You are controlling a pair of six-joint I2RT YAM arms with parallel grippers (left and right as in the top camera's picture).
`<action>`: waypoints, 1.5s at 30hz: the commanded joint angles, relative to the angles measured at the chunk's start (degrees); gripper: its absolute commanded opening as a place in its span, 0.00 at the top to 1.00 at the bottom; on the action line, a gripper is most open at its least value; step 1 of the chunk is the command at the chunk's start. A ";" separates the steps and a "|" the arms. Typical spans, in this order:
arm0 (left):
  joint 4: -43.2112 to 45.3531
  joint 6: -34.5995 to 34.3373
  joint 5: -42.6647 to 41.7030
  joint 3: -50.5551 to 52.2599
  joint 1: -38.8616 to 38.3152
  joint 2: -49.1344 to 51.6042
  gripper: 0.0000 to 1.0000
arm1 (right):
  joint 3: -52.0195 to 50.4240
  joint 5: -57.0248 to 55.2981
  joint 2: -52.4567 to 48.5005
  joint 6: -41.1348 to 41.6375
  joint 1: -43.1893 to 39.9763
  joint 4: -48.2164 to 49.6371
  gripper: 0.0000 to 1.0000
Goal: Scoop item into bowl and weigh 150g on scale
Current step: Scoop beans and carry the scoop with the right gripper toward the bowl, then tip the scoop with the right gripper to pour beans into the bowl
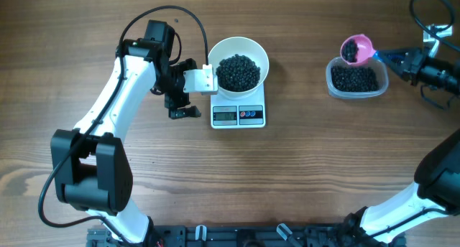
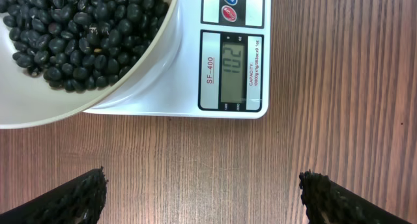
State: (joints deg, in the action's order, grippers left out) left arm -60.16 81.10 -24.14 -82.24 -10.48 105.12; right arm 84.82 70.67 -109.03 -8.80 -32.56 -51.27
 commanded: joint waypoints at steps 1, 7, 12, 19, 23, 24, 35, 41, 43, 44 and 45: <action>-0.02 -0.37 -1.53 -0.22 -0.24 0.24 0.00 | -0.04 5.92 -0.59 1.53 3.96 1.99 0.96; -0.02 -0.37 -1.53 -0.22 -0.52 0.24 0.00 | -0.04 5.64 -0.59 6.45 19.82 12.94 0.96; -0.02 -0.37 -1.53 -0.22 -0.63 0.24 0.00 | -0.04 -5.01 -0.59 2.34 31.21 16.31 0.96; -0.02 -0.37 -1.53 -0.22 -1.03 0.24 0.00 | -0.02 -12.98 -0.57 6.10 36.46 20.96 0.96; -0.02 -0.37 -1.53 -0.22 -1.01 0.24 0.00 | 2.75 -12.39 1.07 5.75 37.20 22.97 0.96; 0.00 -0.37 -1.53 -0.22 -1.01 0.24 0.00 | 2.91 -15.26 2.21 5.60 37.66 22.93 0.96; -0.02 -0.37 -1.53 -0.22 -0.98 0.24 0.00 | 2.95 -42.62 11.82 -26.40 46.86 21.31 0.95; -0.02 -0.37 -1.53 -0.22 -0.98 0.24 0.00 | 2.93 -48.85 11.76 -38.93 46.84 23.21 0.96; -0.02 -0.37 -1.53 -0.22 -0.98 0.24 0.00 | 2.93 -46.27 11.76 -39.23 46.86 24.24 0.96; -0.02 -0.37 -1.53 -0.22 -0.98 0.24 0.00 | 2.93 -42.93 11.76 -39.01 46.86 24.13 0.96; -0.02 -0.37 -1.53 -0.22 -0.98 0.24 0.00 | 2.93 -39.58 11.76 -38.97 46.86 23.76 0.96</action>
State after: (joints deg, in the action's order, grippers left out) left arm -60.14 81.10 -24.14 -82.24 -11.27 105.12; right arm 86.50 24.86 -98.24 -45.50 14.22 -27.40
